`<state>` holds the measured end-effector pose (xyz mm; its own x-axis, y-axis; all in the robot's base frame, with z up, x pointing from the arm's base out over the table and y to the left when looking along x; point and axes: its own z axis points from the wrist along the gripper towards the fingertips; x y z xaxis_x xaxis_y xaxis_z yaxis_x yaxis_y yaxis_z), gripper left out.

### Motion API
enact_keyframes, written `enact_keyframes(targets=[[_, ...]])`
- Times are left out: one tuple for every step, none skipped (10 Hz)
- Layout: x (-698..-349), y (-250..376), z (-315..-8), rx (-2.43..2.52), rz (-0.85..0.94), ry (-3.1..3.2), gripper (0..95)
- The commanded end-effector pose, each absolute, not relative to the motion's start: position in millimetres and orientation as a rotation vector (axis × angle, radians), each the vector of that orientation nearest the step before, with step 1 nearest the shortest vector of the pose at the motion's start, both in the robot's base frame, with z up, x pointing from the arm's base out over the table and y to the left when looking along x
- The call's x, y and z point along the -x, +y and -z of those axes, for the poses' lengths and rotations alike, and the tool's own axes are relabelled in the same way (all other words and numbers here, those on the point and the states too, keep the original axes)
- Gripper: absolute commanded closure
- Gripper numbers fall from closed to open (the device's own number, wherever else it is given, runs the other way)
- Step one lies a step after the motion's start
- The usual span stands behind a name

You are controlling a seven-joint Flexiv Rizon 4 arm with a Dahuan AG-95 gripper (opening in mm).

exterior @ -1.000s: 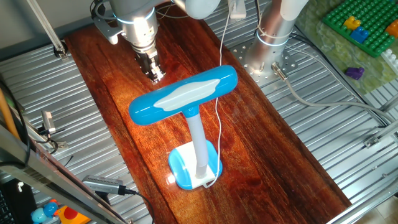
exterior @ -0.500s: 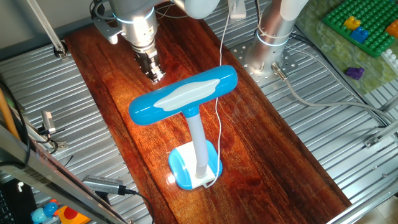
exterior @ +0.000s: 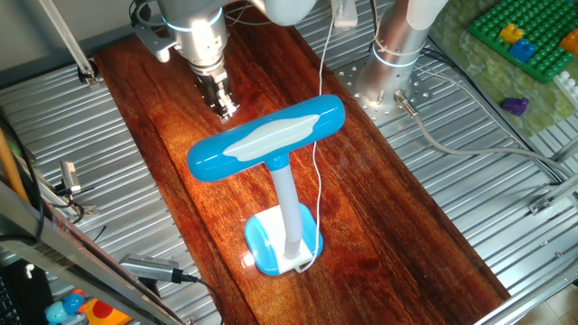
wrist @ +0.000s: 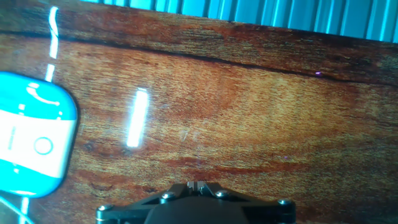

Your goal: Turn off the desk lamp by pressing the button

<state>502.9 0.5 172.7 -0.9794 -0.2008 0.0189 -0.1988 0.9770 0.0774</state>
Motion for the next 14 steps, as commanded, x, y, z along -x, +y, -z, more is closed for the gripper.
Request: enact_keyframes(targets=[[-510,1,-171,-0.309,0.189,-3.097,95.0],[-514,1,-169,-0.294,0.244,-3.098,95.0],[-521,2,-166,-0.256,0.352,-3.093,95.0],[-528,2,-163,-0.197,0.454,-3.080,95.0],[-532,4,-163,-0.153,0.517,-3.063,95.0],[-537,5,-162,-0.128,0.578,-3.048,95.0],[-542,6,-161,-0.107,0.652,-3.032,95.0],[-549,8,-158,-0.104,0.729,-3.016,95.0],[-554,8,-154,-0.115,0.769,-3.010,95.0],[-556,8,-151,-0.126,0.781,-3.008,95.0],[-561,8,-146,-0.135,0.796,-2.995,95.0],[-564,8,-143,-0.139,0.804,-2.979,95.0],[-565,9,-140,-0.147,0.807,-2.971,95.0],[-565,12,-137,-0.166,0.802,-2.970,95.0]])
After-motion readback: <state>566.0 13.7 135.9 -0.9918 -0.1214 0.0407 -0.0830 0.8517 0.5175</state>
